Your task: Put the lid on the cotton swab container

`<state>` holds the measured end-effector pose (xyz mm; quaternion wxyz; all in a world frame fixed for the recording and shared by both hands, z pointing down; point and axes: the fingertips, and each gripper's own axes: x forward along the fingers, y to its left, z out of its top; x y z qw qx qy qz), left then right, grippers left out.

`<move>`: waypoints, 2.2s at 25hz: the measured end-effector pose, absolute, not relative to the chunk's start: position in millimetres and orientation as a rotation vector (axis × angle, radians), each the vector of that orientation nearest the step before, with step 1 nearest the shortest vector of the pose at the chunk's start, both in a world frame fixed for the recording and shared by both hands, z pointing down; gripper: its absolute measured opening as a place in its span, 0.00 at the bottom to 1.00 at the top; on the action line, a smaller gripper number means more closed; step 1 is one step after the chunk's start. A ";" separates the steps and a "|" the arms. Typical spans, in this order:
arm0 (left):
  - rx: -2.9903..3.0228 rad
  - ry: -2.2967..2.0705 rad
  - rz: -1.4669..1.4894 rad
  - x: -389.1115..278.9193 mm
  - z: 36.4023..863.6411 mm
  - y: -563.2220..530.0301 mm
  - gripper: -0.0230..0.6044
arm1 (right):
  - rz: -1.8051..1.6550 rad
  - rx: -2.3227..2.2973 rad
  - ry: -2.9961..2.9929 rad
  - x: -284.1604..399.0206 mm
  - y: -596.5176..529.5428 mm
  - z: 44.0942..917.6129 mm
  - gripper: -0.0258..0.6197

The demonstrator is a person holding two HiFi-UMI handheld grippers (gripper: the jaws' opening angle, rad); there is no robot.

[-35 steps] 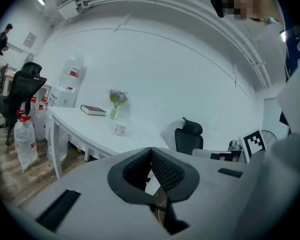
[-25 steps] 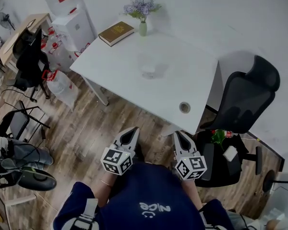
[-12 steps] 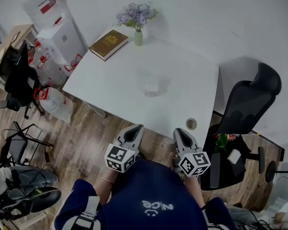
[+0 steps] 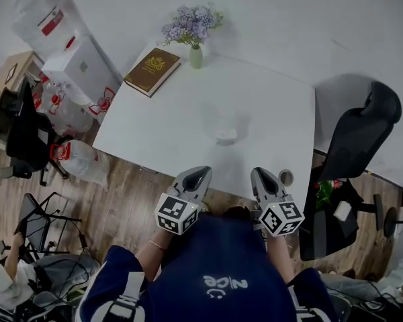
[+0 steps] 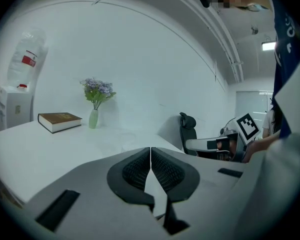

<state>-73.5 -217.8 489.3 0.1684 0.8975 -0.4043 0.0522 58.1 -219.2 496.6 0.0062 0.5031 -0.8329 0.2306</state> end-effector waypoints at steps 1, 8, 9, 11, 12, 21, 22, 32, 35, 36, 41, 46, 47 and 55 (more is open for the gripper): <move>2.550 -1.140 0.150 -74.0 490.6 -220.8 0.07 | 0.729 1.563 -2.601 54.5 -222.3 498.2 0.13; 2.522 -1.106 0.162 -76.7 500.5 -245.4 0.07 | 0.717 1.544 -2.609 53.5 -260.3 490.1 0.13; 2.516 -1.119 0.142 -78.3 499.8 -250.3 0.07 | 0.721 1.549 -2.610 55.9 -266.8 489.4 0.13; 2.503 -1.149 0.093 -83.0 496.9 -261.3 0.07 | 0.733 1.560 -2.616 58.5 -280.3 487.6 0.13; 2.499 -1.155 0.079 -85.0 496.0 -266.1 0.10 | 0.739 1.558 -2.623 57.7 -286.5 486.5 0.13; 2.549 -1.055 0.211 -81.1 515.0 -302.9 0.44 | 0.663 1.436 -2.645 50.6 -344.8 472.7 0.13; 2.563 -1.035 0.230 -79.2 518.0 -305.6 0.46 | 0.665 1.430 -2.643 51.5 -351.4 471.9 0.13; 2.665 -0.775 0.510 -42.7 568.8 -342.2 0.56 | 0.668 1.236 -2.620 41.4 -397.7 473.4 0.13; 2.673 -0.718 0.592 -33.8 581.8 -351.3 0.56 | 0.677 1.195 -2.618 38.4 -409.9 475.0 0.13; 2.680 -0.697 0.619 -31.3 584.9 -353.3 0.56 | 0.684 1.175 -2.618 36.4 -414.8 476.1 0.13; 2.686 -0.633 0.709 -20.2 598.0 -359.0 0.56 | 0.720 1.064 -2.608 26.6 -439.1 484.1 0.13; 2.660 -0.628 0.765 -17.0 608.0 -363.2 0.47 | 0.851 0.968 -2.568 24.6 -457.0 504.8 0.13; 2.666 -0.626 0.770 -17.0 608.1 -363.5 0.46 | 0.854 0.947 -2.558 23.0 -458.5 507.4 0.13; 2.687 -0.611 0.783 -17.4 609.1 -365.6 0.45 | 0.881 0.740 -2.399 3.2 -468.0 549.8 0.13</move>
